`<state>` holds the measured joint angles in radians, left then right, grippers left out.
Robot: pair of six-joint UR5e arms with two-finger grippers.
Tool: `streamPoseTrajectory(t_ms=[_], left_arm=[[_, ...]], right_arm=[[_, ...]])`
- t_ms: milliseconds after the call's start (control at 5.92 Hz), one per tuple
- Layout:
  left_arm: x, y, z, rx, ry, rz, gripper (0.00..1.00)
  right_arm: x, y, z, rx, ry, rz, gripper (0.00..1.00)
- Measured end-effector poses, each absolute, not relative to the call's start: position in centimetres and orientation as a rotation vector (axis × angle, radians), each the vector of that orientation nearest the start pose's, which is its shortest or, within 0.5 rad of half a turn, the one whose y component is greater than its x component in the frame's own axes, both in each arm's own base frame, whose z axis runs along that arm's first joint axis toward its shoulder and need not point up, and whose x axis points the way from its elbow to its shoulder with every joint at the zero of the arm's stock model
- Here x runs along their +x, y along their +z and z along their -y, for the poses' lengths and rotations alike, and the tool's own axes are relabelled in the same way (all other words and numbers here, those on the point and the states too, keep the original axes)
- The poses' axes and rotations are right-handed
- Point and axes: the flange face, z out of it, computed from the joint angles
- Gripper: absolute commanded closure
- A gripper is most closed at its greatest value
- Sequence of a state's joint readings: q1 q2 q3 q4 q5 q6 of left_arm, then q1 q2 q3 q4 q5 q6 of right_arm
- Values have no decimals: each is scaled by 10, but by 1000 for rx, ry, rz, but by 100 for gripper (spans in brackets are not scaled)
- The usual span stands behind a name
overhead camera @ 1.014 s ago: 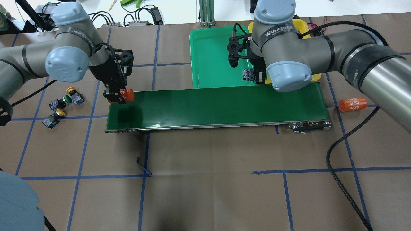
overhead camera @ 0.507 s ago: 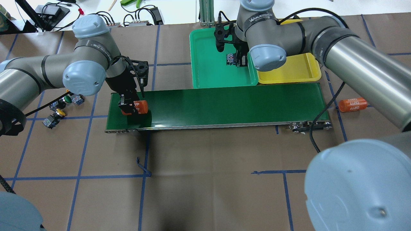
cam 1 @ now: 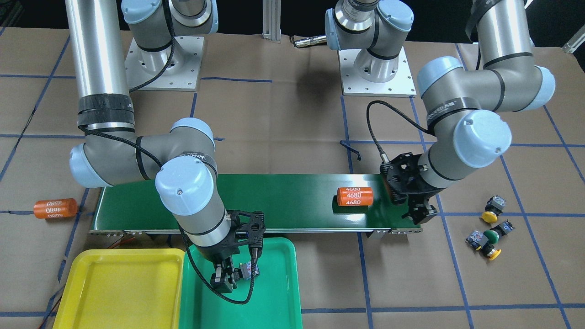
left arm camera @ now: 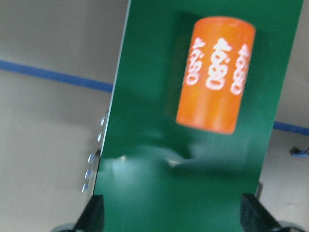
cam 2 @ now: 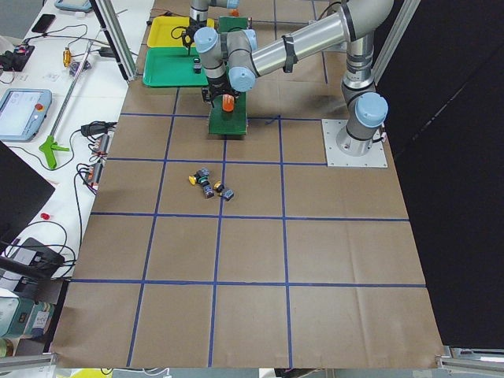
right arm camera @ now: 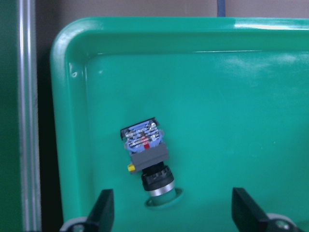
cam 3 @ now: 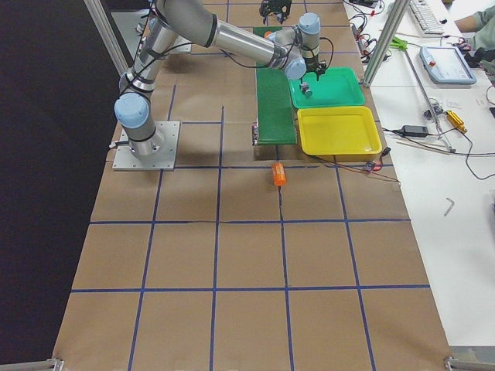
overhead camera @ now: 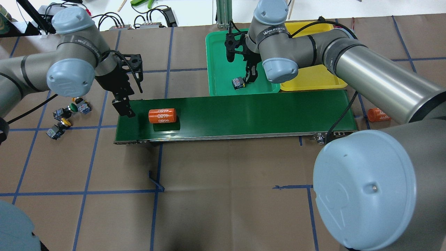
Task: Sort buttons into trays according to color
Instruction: 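Grasp a yellow-cap button from the pile with the left gripper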
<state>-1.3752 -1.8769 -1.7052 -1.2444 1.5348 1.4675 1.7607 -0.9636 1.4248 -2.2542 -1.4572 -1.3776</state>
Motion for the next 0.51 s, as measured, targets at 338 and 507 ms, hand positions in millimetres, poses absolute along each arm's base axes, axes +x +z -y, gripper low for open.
streamPoseTrajectory(t_ms=[338,507], left_arm=[[71,287,596,1657,3,-2752,1],[96,280,600,1552,-33,-2785,1]], right_arm=[[267,339,628,-2187,-241,-2200,0],[262,379,597,-2144,-157,-2199,0]])
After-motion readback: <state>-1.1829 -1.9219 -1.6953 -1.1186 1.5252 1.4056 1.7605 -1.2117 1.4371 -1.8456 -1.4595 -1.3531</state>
